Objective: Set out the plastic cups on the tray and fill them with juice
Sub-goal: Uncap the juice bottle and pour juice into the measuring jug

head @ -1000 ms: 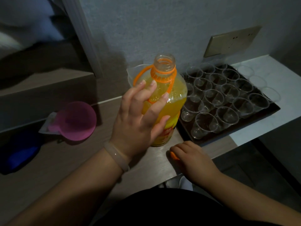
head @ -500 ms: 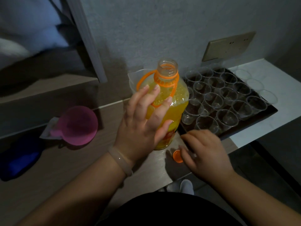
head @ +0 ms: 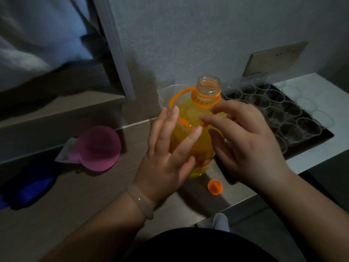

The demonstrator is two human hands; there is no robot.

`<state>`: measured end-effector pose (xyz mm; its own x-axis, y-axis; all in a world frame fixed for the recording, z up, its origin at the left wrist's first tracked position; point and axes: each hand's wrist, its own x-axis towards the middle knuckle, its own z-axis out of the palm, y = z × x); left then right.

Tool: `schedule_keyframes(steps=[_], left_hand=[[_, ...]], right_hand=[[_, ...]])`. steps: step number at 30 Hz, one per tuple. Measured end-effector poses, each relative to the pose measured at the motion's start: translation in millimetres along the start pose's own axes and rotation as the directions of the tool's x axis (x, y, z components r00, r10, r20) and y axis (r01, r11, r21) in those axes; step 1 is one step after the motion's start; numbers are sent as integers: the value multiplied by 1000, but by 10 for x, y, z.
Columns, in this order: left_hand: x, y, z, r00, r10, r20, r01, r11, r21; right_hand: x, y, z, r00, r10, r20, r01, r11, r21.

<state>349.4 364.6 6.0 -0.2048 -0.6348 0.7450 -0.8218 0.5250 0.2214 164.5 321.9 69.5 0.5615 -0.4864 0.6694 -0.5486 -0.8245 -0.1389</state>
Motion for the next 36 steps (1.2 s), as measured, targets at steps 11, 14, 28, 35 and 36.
schedule_keyframes(steps=[11,14,28,35,36], left_hand=[[10,50,49,997,-80,1,79,983,-168],[185,102,6,993,-117,8,116,981,-158],[179,147,43,980,-165,107,168,986,-12],[118,121,-33,986,-132,103,134,991,-15],[101,120,-55,986,-127,105,129,992,-13]], right_hand=[[-210,20,125,979,202,21,-203,962,185],[-230,48,124,980,198,1,-191,947,258],[0,167,264,834,459,306,-552,705,445],[-8,55,303,834,489,257,-552,715,429],[-14,23,299,830,495,258,-557,712,428]])
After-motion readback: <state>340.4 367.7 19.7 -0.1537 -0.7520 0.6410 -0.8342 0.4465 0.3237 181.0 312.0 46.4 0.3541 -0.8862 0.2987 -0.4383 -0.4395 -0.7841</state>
